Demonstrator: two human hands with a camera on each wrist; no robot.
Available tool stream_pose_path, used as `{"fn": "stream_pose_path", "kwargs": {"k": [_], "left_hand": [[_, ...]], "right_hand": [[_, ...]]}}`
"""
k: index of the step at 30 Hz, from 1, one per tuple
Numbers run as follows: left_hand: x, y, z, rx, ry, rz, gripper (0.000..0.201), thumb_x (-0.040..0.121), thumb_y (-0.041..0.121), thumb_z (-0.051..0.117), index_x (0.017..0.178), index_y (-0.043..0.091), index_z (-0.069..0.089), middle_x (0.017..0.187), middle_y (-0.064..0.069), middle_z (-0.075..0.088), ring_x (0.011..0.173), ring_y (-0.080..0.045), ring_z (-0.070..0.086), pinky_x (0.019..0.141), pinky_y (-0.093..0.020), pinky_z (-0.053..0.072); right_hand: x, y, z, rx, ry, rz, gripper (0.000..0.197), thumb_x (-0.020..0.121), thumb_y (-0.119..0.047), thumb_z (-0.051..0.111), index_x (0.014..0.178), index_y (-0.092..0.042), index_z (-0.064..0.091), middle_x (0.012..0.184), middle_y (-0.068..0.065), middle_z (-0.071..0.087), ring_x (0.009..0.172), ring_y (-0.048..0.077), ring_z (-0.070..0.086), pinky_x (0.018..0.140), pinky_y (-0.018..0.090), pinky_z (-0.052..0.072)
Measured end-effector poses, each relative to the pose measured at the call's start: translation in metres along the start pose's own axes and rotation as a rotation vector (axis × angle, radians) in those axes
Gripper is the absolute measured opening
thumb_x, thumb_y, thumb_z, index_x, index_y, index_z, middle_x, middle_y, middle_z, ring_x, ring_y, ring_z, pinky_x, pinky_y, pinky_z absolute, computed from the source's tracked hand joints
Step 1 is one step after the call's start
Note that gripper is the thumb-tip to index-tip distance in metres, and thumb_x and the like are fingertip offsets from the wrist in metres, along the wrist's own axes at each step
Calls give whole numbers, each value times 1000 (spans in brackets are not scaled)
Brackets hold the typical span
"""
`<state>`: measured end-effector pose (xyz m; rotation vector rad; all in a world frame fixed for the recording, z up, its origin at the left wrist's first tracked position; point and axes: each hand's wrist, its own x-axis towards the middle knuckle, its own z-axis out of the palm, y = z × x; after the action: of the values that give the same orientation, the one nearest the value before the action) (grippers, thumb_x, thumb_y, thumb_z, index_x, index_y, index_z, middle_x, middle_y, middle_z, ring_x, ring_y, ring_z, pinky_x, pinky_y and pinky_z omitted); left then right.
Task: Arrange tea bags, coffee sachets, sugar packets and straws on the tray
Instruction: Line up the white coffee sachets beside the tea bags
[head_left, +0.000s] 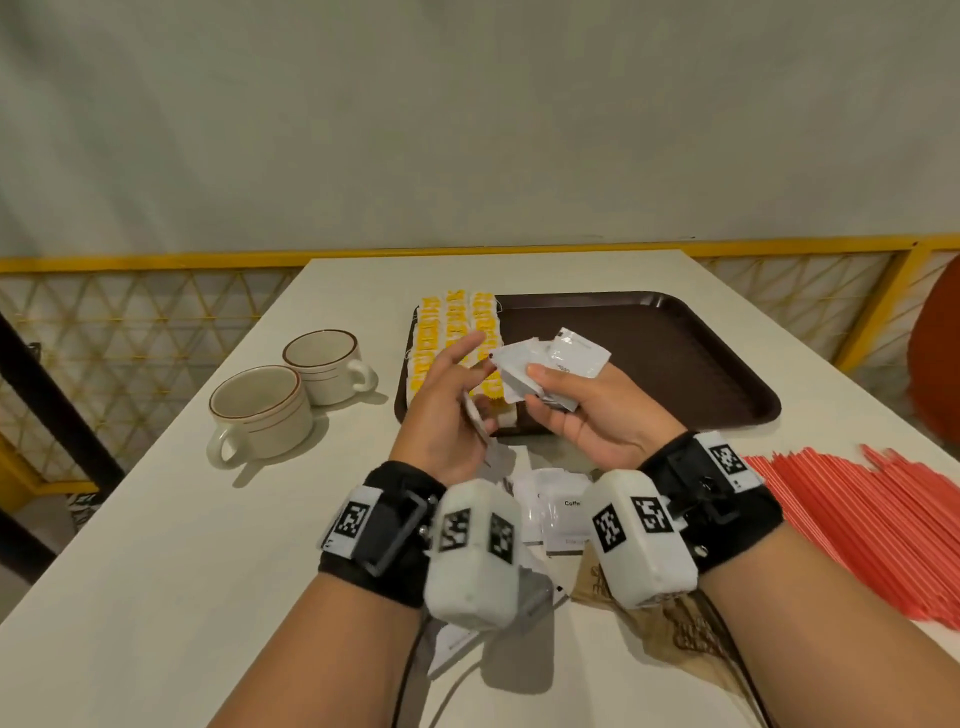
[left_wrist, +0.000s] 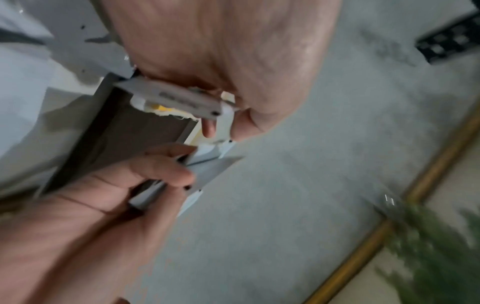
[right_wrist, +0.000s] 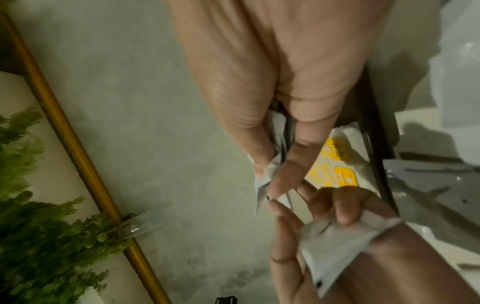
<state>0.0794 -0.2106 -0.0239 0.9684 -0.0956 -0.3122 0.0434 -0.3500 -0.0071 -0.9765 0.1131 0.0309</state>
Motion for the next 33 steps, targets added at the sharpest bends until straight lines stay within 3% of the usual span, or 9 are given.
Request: {"fn": "stream_pose_path", "kwargs": {"k": [1,5,11,15,19,23,26,30,33], "left_hand": [[0,1,-2,-101,3,-18,52,85,-8,34,119,22,59,115,-9,61,68,-14,52,61,-25,38],[0,7,-9,-283,-35,30,70,79,-21,20,128,19,51,126,-15,59,113,-24,59,83,-33,50],[-3,9,-10,-181,-88,153,67,87,-19,31,130,30,47,133,-7,54,122,-15,53,104,-42,42],[-6,5,-4,-133,-114,192,57,94,-6,39,137,30,43,136,-1,52,127,-13,49,90,-30,53],[-7,-3,1,-42,-100,77,38,96,10,46,133,21,48,130,-4,59,116,-20,59,90,-37,53],[-5,-5,0,12,-97,11,30,102,18,37,119,9,59,120,-12,65,114,-28,60,98,-41,47],[1,-4,-10,96,11,98,22,98,17,48,111,14,65,110,-12,66,97,-23,64,89,-37,49],[3,-1,-23,244,146,153,24,83,14,72,106,10,69,102,-11,73,93,-27,70,83,-44,55],[3,0,-21,269,173,176,21,85,14,69,104,6,68,93,-9,73,76,-16,71,64,-30,56]], "right_hand": [[-1,-1,-3,13,15,-9,22,90,3,56,111,-4,60,98,12,68,74,17,70,56,20,56],[-8,-6,-7,9,-16,17,23,90,2,55,111,-3,60,100,13,68,76,16,69,54,20,55],[-18,-4,-2,-181,-158,115,21,88,3,55,105,-6,63,94,11,70,72,15,70,57,19,56],[-20,2,2,-196,-204,124,23,89,5,54,106,-8,62,87,6,72,69,14,70,56,19,55],[-18,3,2,-205,-170,26,27,87,4,57,112,-7,61,93,7,72,76,17,70,56,20,56],[-15,3,-1,-201,-97,-50,30,85,4,61,111,-9,62,101,10,71,79,19,70,54,21,56],[-13,1,-2,-185,-28,-79,25,85,5,61,105,-11,62,95,7,72,77,18,71,54,22,55],[-11,-2,-3,-123,37,-105,24,87,5,59,104,-12,61,99,9,70,79,18,70,55,21,56],[-11,-1,-3,-109,58,-105,24,87,5,59,105,-11,60,104,12,68,79,18,70,56,21,56]]}}
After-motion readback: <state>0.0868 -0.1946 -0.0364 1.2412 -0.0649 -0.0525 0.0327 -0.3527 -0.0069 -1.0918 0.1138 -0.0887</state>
